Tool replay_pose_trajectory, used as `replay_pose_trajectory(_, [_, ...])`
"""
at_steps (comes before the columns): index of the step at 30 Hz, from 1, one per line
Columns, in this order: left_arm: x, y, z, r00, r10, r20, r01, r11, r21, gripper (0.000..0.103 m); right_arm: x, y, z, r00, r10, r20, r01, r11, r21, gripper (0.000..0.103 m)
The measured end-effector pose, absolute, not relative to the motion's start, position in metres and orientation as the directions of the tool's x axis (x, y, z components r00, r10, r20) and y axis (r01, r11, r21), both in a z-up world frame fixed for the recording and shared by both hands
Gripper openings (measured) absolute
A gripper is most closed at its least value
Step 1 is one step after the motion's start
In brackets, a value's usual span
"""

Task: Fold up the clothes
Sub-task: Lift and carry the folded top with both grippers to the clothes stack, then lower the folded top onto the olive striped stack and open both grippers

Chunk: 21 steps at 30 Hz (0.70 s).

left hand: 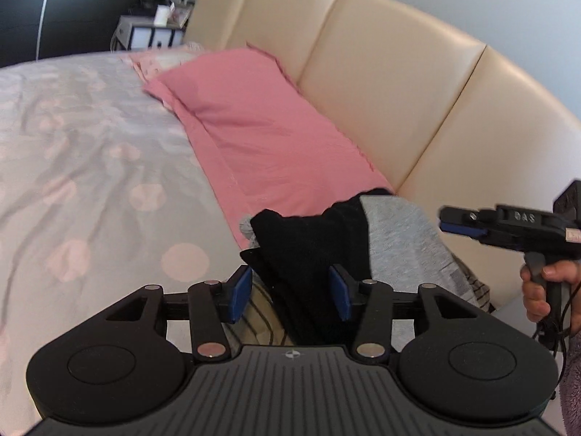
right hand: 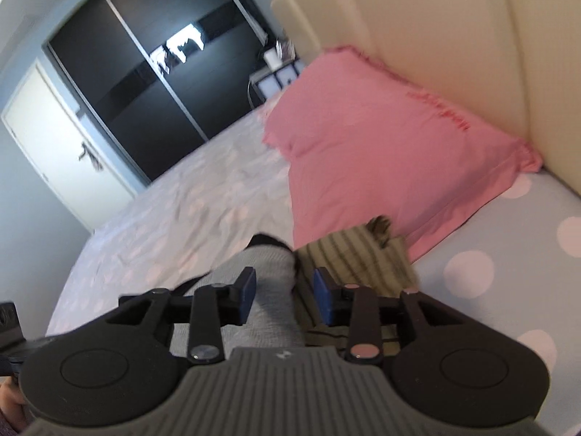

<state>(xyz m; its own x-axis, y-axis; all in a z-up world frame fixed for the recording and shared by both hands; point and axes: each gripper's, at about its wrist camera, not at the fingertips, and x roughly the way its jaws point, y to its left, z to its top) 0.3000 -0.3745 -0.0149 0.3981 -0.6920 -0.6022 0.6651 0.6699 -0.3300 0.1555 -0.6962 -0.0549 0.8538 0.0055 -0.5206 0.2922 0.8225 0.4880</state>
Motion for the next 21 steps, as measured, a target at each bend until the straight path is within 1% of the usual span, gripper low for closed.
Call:
replay_pose_trajectory(3, [0.275,-0.367,0.003,0.445,-0.689,-0.572,0.687,0.673,-0.276,0.045,0.121,-0.689,-0.045,0.865,-0.017,-0.501,0.294,0.827,0.478,0.039])
replay_pose_trajectory(4, [0.262,-0.365,0.01,0.443,-0.695,-0.566,0.695,0.665,-0.273,0.047,0.109,-0.686,-0.044,0.866,-0.023,-0.499,0.296,0.829,0.475,0.039])
replay_pose_trajectory(7, [0.233,-0.361,0.016,0.382,-0.742,-0.552,0.707,0.619,-0.343,0.053,0.074,-0.678,-0.051,0.87,-0.03,-0.492,0.305,0.816,0.49,0.039])
replay_pose_trajectory(11, [0.203,-0.369,0.002,0.294,-0.743,-0.601,0.711,0.59,-0.382,0.055,0.04,-0.666,-0.073,0.861,-0.006,-0.508,0.32,0.783,0.533,0.039])
replay_pose_trajectory(14, [0.198,-0.376,-0.014,0.276,-0.723,-0.633,0.672,0.617,-0.411,0.055,0.031,-0.659,-0.089,0.851,0.006,-0.525,0.33,0.771,0.545,0.039])
replay_pose_trajectory(17, [0.199,-0.38,-0.029,0.229,-0.724,-0.651,0.625,0.622,-0.472,0.055,0.026,-0.658,-0.103,0.859,0.013,-0.512,0.34,0.732,0.59,0.039])
replay_pose_trajectory(18, [0.199,-0.382,-0.032,0.226,-0.717,-0.659,0.617,0.629,-0.473,0.054,0.026,-0.657,-0.105,0.862,0.02,-0.506,0.338,0.722,0.604,0.039])
replay_pose_trajectory(19, [0.199,-0.383,-0.036,0.224,-0.71,-0.667,0.609,0.636,-0.473,0.047,0.026,-0.656,-0.107,0.864,0.026,-0.502,0.334,0.717,0.612,0.034])
replay_pose_trajectory(20, [0.199,-0.384,-0.039,0.221,-0.704,-0.675,0.601,0.644,-0.474,0.041,0.025,-0.654,-0.108,0.865,0.028,-0.5,0.332,0.714,0.616,0.026])
replay_pose_trajectory(21, [0.198,-0.384,-0.041,0.222,-0.702,-0.677,0.598,0.646,-0.474,0.026,0.023,-0.652,-0.108,0.865,0.028,-0.501,0.335,0.713,0.617,0.021])
